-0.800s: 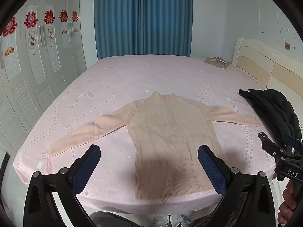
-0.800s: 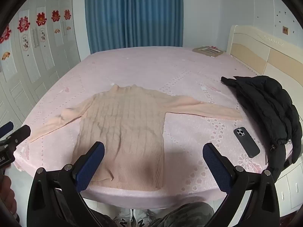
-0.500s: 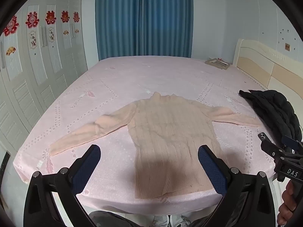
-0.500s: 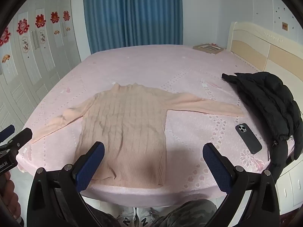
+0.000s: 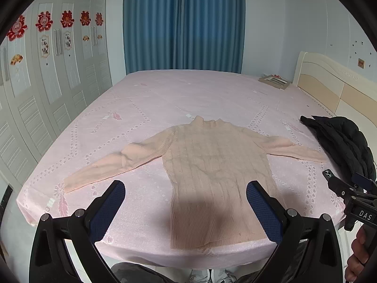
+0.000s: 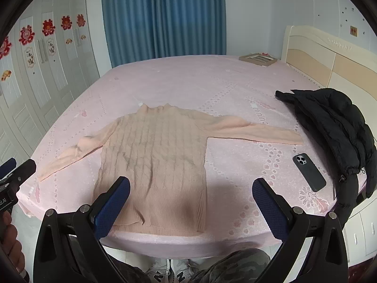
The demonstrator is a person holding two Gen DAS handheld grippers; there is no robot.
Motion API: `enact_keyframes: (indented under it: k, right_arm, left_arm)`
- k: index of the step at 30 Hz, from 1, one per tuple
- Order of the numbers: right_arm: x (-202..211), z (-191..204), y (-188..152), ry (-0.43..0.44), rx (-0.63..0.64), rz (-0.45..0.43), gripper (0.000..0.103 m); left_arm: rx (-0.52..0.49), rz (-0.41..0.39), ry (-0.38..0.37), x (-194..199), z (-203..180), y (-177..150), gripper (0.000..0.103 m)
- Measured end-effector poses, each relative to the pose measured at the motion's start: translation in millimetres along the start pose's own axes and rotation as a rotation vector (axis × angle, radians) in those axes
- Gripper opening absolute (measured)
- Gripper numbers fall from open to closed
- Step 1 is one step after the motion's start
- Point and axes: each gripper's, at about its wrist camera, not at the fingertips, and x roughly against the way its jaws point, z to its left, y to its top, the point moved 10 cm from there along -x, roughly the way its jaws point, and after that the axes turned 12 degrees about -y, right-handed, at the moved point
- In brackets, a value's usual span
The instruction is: Fold small clothes
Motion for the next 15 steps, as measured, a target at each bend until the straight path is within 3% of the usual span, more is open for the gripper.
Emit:
enact_keyframes:
  k: [15]
  right_arm:
    - [7.0,2.2,5.8,0.006,0.007,-0.003,0.102]
  left_arm:
    - [-0.005,0.005,-0.006,2.7,-0.9,-1.3,0.103]
